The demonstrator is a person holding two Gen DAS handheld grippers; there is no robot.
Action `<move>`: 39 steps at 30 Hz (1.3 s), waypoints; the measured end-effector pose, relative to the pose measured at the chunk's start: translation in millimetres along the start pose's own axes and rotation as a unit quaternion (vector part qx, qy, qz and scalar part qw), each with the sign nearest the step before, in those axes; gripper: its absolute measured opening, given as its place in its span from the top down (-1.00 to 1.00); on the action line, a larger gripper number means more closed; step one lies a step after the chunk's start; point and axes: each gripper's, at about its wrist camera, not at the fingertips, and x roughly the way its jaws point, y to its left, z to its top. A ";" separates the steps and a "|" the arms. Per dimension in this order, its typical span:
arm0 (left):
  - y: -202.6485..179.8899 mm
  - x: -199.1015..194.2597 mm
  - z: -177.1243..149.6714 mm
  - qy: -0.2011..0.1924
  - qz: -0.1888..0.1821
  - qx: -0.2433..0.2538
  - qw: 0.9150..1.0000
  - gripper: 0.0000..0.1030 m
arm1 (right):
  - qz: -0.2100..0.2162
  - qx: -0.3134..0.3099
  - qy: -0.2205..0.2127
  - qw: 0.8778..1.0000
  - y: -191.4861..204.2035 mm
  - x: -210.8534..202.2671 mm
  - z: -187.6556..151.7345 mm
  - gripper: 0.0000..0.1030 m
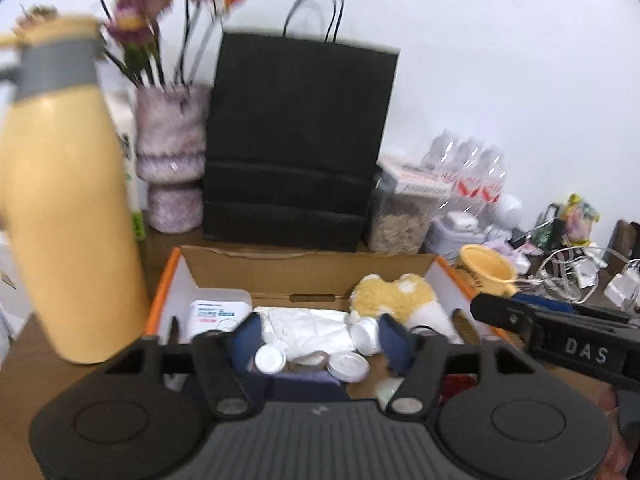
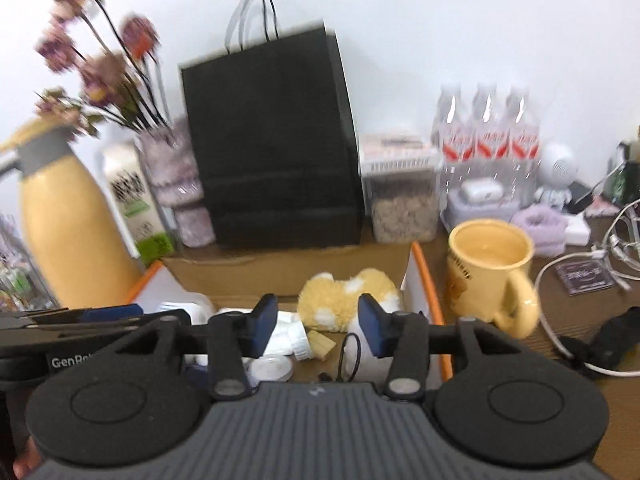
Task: Organize objects
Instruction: 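Withdraw both tools from the box back over the table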
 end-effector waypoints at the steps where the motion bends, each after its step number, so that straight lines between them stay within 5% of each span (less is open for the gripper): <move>1: -1.8 -17.7 -4.3 -0.008 0.001 0.006 1.000 -0.50 | 0.009 -0.002 -0.006 1.000 1.0 -19.3 -5.2 0.04; 11: -24.0 -195.7 -118.0 -0.063 -0.028 0.045 0.997 -0.86 | 0.022 -0.037 -0.007 0.999 30.1 -176.9 -117.1 -0.52; 16: -32.4 -226.3 -173.4 -0.015 -0.017 0.054 0.998 -0.86 | 0.027 -0.027 0.041 0.998 45.2 -218.0 -175.2 -0.86; 21: -24.0 -242.1 -191.2 -0.003 0.004 0.048 0.999 -0.86 | -0.009 -0.042 0.006 0.999 44.8 -275.8 -194.0 -1.00; 28: -11.7 -218.5 -182.3 -0.014 0.023 0.035 0.999 -0.87 | -0.118 -0.100 -0.055 0.986 36.8 -274.3 -190.2 -1.00; 34: -1.7 -150.8 -164.2 -0.016 0.023 0.059 0.998 -0.81 | -0.065 -0.049 -0.023 0.996 11.5 -214.5 -169.2 -1.00; 37: 0.9 -102.5 -153.4 0.005 0.043 0.085 0.995 -0.50 | -0.075 -0.044 -0.018 0.996 2.0 -171.4 -153.5 -0.98; 39: 0.2 -73.7 -148.9 0.006 0.027 0.117 0.993 -0.48 | -0.082 -0.051 -0.013 0.995 -2.7 -139.9 -142.2 -0.73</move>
